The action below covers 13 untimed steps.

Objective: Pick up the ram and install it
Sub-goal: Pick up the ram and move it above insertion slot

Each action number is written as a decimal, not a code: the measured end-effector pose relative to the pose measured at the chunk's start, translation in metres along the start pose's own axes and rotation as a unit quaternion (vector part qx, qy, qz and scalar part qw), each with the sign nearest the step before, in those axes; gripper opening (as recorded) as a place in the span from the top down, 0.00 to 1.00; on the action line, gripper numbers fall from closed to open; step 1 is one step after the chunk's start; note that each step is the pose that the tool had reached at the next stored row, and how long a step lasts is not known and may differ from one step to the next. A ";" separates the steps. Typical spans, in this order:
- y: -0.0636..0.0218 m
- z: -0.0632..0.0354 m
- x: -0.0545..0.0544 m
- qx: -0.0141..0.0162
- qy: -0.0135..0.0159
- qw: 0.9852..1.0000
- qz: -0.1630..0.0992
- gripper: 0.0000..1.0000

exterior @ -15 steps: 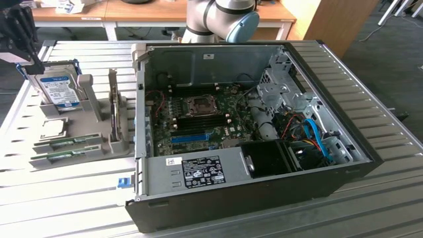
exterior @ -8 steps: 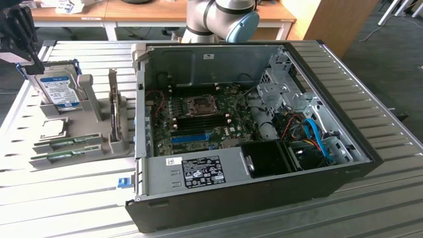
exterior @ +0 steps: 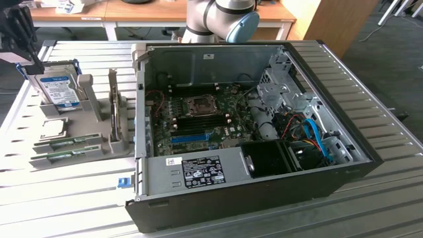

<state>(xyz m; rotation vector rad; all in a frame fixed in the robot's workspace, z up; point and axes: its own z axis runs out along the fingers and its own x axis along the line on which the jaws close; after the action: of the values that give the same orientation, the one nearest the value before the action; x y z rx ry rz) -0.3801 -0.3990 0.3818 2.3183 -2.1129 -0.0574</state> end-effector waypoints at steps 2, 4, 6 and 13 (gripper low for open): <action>0.0000 0.0000 0.000 0.000 0.000 1.000 0.000 0.89; 0.0000 0.0000 0.000 0.000 0.000 1.000 0.000 0.89; 0.0000 0.0000 0.000 0.000 0.000 1.000 0.000 0.89; 0.0000 0.0000 0.000 0.000 0.000 1.000 0.000 0.89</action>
<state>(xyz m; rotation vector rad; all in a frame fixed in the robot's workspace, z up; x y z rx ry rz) -0.3801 -0.3990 0.3817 2.3183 -2.1129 -0.0573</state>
